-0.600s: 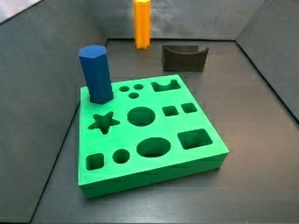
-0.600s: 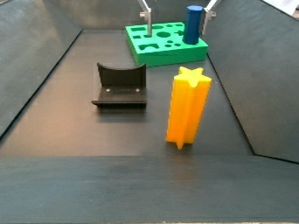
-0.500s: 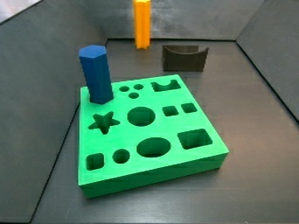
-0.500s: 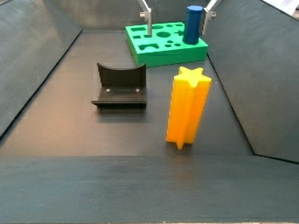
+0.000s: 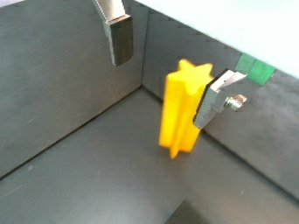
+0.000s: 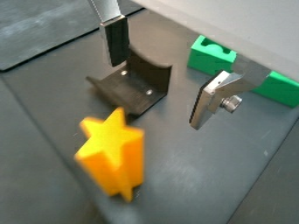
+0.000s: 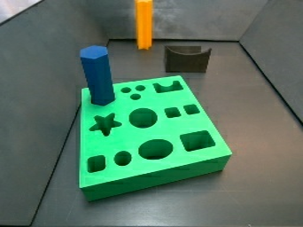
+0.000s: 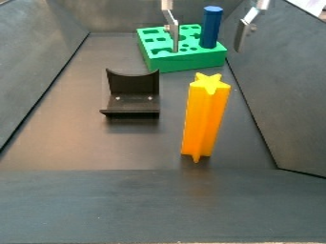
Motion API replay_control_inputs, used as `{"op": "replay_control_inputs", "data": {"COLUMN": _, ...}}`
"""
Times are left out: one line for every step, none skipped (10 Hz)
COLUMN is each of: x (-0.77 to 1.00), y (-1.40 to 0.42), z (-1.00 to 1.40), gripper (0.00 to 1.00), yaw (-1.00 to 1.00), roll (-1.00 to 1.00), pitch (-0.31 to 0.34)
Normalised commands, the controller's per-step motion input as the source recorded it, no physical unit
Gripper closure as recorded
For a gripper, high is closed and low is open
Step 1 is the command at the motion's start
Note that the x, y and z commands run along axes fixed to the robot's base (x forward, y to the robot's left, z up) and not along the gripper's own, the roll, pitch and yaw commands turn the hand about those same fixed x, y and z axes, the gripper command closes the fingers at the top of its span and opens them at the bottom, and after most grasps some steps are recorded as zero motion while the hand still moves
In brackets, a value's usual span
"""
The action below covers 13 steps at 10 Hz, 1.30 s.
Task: Pick up the star object. Move up. Move to above the board. Insert the star object.
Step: Pick up the star object.
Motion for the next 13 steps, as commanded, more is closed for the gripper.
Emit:
{"op": "replay_control_inputs", "data": {"x": 0.19, "y": 0.61, "z": -0.31, "gripper": 0.00, "yaw": -0.04, "roll": -0.12, "pitch": -0.087}}
{"op": "replay_control_inputs", "data": {"x": 0.37, "y": 0.52, "z": -0.46, "gripper": 0.00, "yaw": -0.05, "roll": -0.05, "pitch": -0.029}}
{"op": "replay_control_inputs", "data": {"x": 0.24, "y": 0.43, "z": -0.61, "gripper": 0.00, "yaw": -0.01, "roll": 0.00, "pitch": -0.081}}
{"op": "replay_control_inputs", "data": {"x": 0.01, "y": 0.39, "z": -0.72, "gripper": 0.00, "yaw": 0.00, "roll": 0.02, "pitch": -0.196}}
{"op": "replay_control_inputs", "data": {"x": 0.00, "y": 0.37, "z": -0.71, "gripper": 0.00, "yaw": 0.00, "roll": 0.04, "pitch": -0.214}}
{"op": "replay_control_inputs", "data": {"x": -0.12, "y": 0.15, "z": -0.35, "gripper": 0.00, "yaw": 0.00, "roll": 0.02, "pitch": -0.103}}
{"op": "replay_control_inputs", "data": {"x": 0.00, "y": 0.00, "z": 0.00, "gripper": 0.00, "yaw": 0.00, "roll": 0.00, "pitch": 0.000}}
{"op": "replay_control_inputs", "data": {"x": 0.00, "y": 0.00, "z": 0.00, "gripper": 1.00, "yaw": 0.00, "roll": 0.00, "pitch": 0.000}}
{"op": "replay_control_inputs", "data": {"x": 0.00, "y": 0.00, "z": 0.00, "gripper": 1.00, "yaw": 0.00, "roll": 0.00, "pitch": 0.000}}
{"op": "replay_control_inputs", "data": {"x": 0.00, "y": 0.00, "z": 0.00, "gripper": 1.00, "yaw": 0.00, "roll": 0.00, "pitch": 0.000}}
{"op": "replay_control_inputs", "data": {"x": 0.00, "y": 0.00, "z": 0.00, "gripper": 1.00, "yaw": 0.00, "roll": 0.00, "pitch": 0.000}}
{"op": "replay_control_inputs", "data": {"x": 0.00, "y": 0.00, "z": 0.00, "gripper": 1.00, "yaw": 0.00, "roll": 0.00, "pitch": 0.000}}
{"op": "replay_control_inputs", "data": {"x": 0.00, "y": 0.00, "z": 0.00, "gripper": 1.00, "yaw": 0.00, "roll": 0.00, "pitch": 0.000}}
